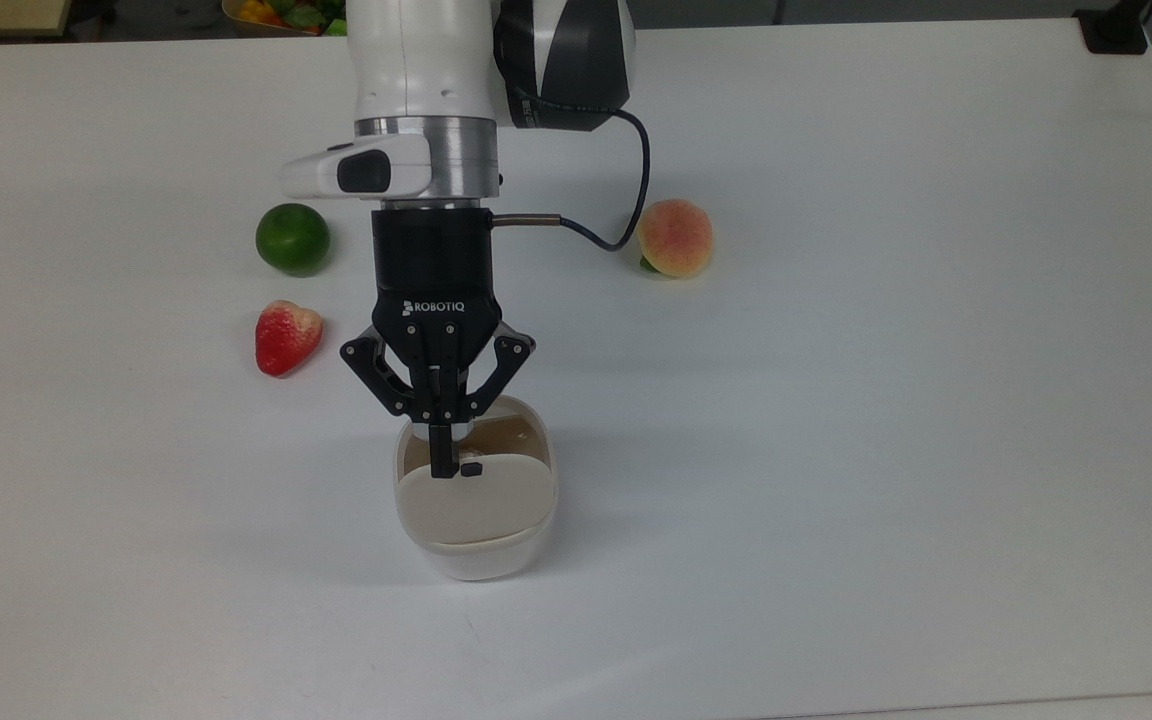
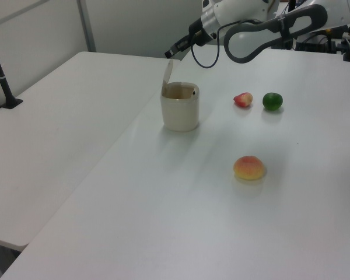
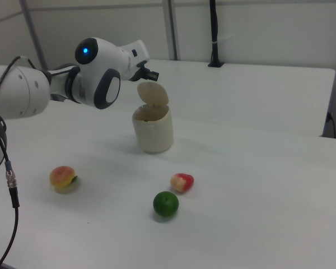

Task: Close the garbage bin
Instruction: 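Push the raised lid down with the gripper fingertips until it shuts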

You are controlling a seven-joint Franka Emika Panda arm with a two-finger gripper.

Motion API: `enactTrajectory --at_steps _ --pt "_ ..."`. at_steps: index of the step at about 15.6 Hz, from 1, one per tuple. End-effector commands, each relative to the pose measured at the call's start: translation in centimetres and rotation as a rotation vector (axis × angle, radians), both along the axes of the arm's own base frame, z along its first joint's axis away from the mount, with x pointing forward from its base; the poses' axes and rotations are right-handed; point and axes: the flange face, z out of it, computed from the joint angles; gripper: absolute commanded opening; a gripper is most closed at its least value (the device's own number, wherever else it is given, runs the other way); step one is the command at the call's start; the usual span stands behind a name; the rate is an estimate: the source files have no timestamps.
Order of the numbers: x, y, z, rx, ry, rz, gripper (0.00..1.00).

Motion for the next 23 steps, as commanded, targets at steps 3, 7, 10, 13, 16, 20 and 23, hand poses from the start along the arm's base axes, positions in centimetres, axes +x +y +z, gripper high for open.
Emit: enactTrajectory --at_steps 3,7,10,13,16,20,23 --pt "-0.4 0.3 -0.7 -0.003 0.003 0.001 0.0" --pt "-1.2 0.3 -1.0 -0.004 0.026 0.003 0.0" --pt "-2.0 0.2 -1.3 -0.005 0.066 0.005 0.0" --pt "-2.4 0.3 -1.8 -0.007 0.122 0.01 0.0" --pt "-2.5 0.0 -2.2 -0.012 0.18 0.014 0.0" --pt "-3.0 -0.1 -2.5 -0.03 0.268 0.035 0.0" --pt "-3.2 0.0 -3.1 -0.04 0.317 0.049 0.0"
